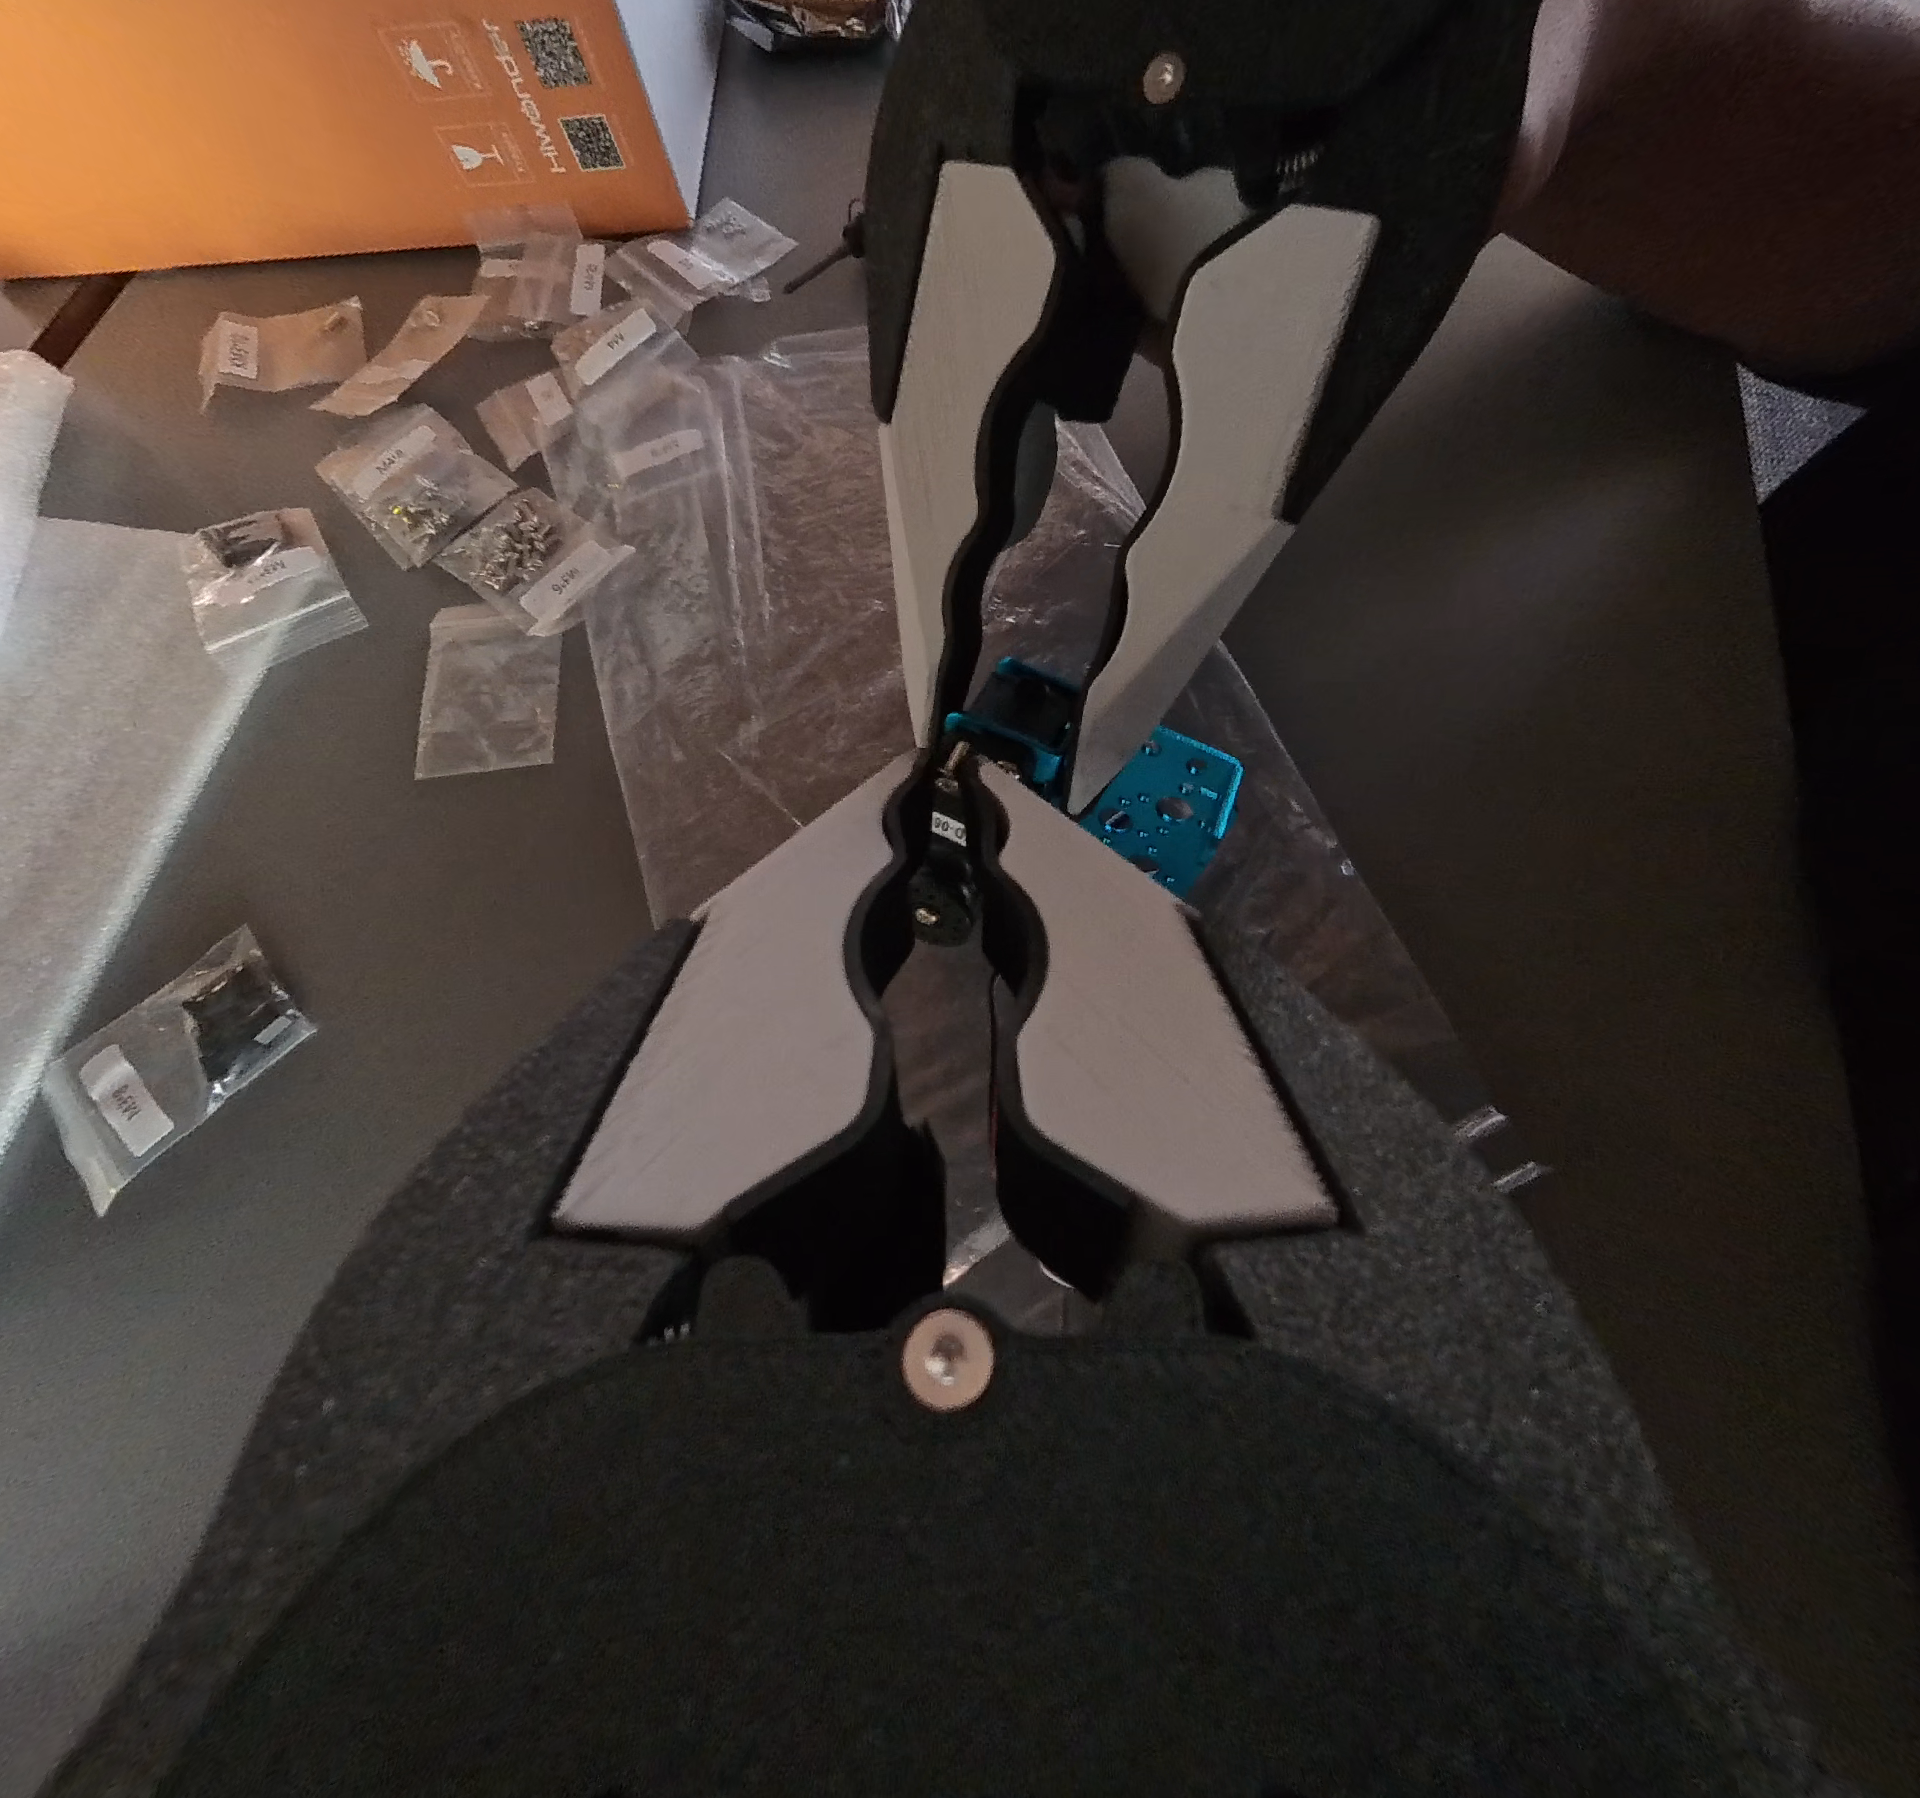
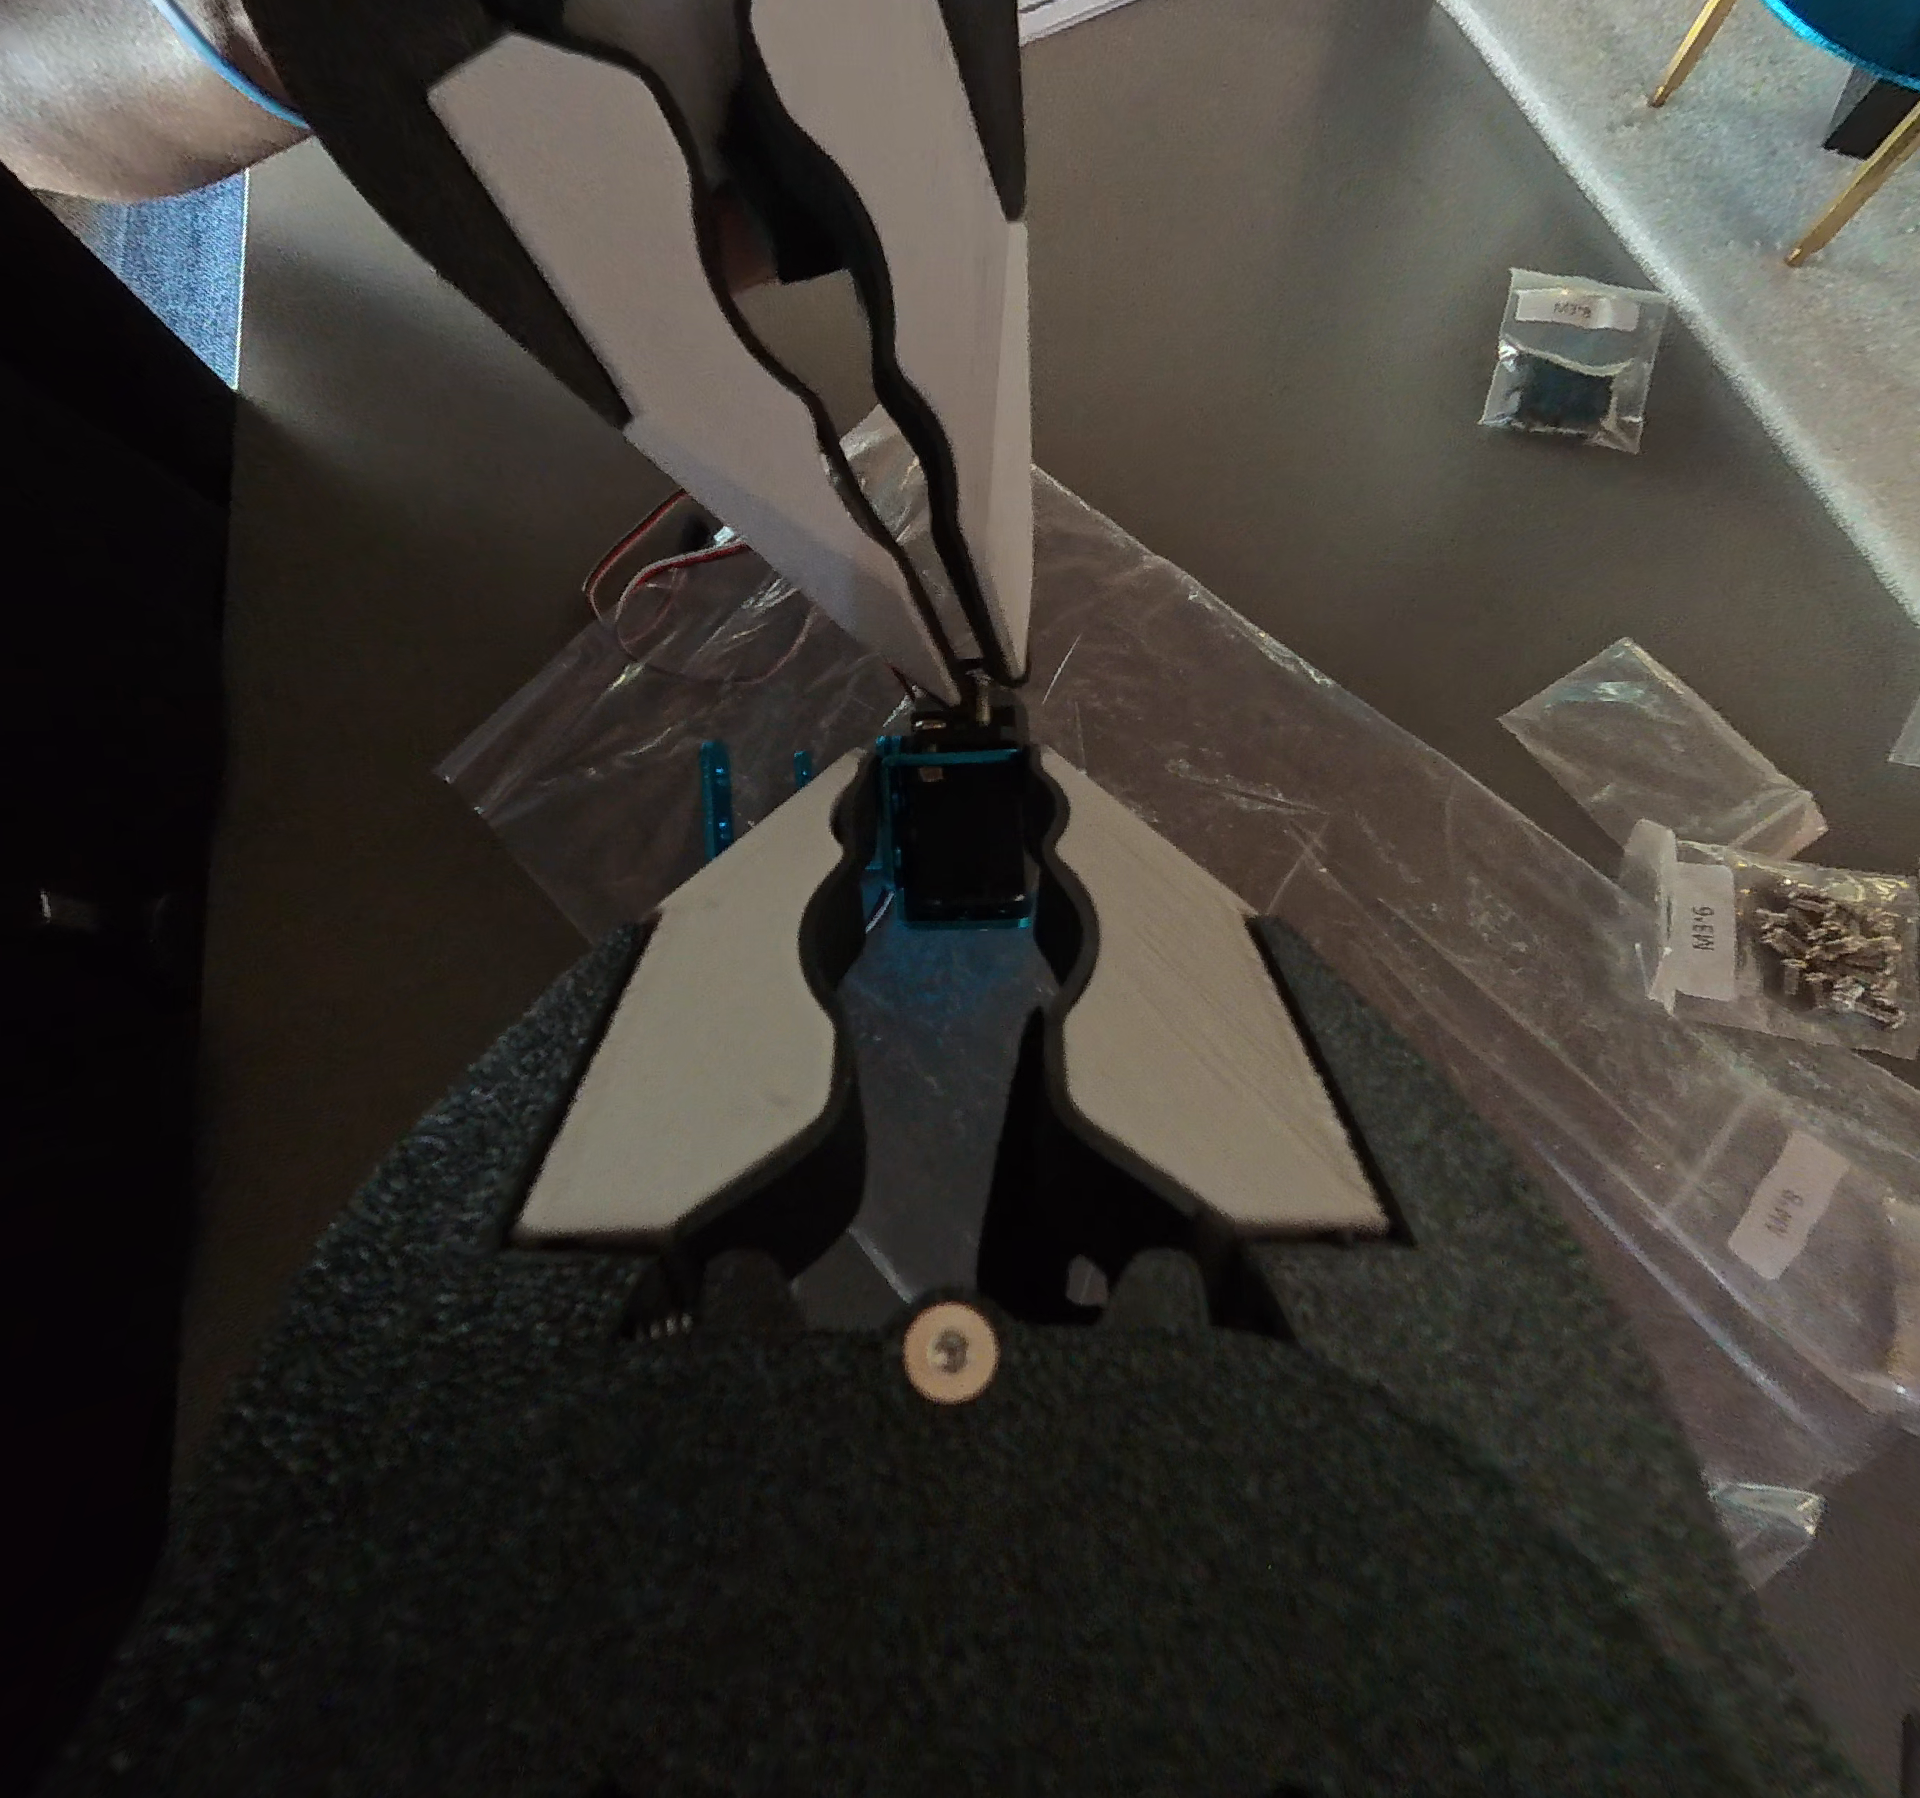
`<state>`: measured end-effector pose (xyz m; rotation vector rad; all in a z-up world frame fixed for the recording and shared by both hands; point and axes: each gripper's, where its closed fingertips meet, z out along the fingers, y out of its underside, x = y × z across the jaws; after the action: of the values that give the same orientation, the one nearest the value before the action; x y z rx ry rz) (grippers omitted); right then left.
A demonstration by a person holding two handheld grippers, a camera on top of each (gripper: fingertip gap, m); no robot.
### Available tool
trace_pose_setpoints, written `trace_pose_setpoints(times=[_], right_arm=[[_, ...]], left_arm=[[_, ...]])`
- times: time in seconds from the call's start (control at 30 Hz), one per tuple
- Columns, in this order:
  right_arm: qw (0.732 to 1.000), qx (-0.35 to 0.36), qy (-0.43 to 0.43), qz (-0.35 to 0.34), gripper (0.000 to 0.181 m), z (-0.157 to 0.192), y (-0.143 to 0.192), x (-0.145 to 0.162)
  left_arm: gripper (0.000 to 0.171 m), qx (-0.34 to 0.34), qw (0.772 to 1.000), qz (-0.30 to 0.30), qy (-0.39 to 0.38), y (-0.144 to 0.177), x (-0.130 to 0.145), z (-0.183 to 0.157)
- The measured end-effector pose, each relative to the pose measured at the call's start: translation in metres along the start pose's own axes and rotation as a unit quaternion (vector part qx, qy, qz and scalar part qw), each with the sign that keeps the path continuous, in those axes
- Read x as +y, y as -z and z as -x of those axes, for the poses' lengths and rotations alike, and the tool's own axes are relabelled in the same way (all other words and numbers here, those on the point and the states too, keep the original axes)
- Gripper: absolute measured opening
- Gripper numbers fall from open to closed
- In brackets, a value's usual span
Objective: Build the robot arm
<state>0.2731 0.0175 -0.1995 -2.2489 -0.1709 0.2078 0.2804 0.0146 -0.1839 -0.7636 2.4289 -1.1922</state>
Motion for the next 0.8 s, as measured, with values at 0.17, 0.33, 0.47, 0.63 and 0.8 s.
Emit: trace_pose_setpoints(times=[0.17, 0.33, 0.47, 0.63, 0.8], right_arm=[[1.000, 0.000, 0.003, 0.001, 0.026, 0.001, 0.000, 0.000], [1.000, -0.003, 0.001, -0.003, 0.026, 0.001, 0.001, 0.001], [1.000, -0.003, 0.006, 0.000, 0.026, 0.001, 0.003, 0.004], [1.000, 0.002, 0.007, 0.007, 0.026, 0.000, 0.004, 0.006], [1.000, -0.010, -0.001, 0.002, 0.026, -0.002, 0.007, 0.010]], left_arm=[[0.004, 0.016, 0.999, 0.023, -0.023, -0.001, 0.002, 0.000], [0.005, 0.037, 0.996, 0.054, -0.058, -0.004, 0.001, -0.001], [0.005, 0.066, 0.992, 0.083, -0.075, -0.008, -0.002, -0.004], [0.005, 0.100, 0.986, 0.112, -0.074, -0.012, -0.004, -0.005], [0.005, 0.134, 0.985, 0.105, -0.033, -0.018, -0.007, -0.006]])
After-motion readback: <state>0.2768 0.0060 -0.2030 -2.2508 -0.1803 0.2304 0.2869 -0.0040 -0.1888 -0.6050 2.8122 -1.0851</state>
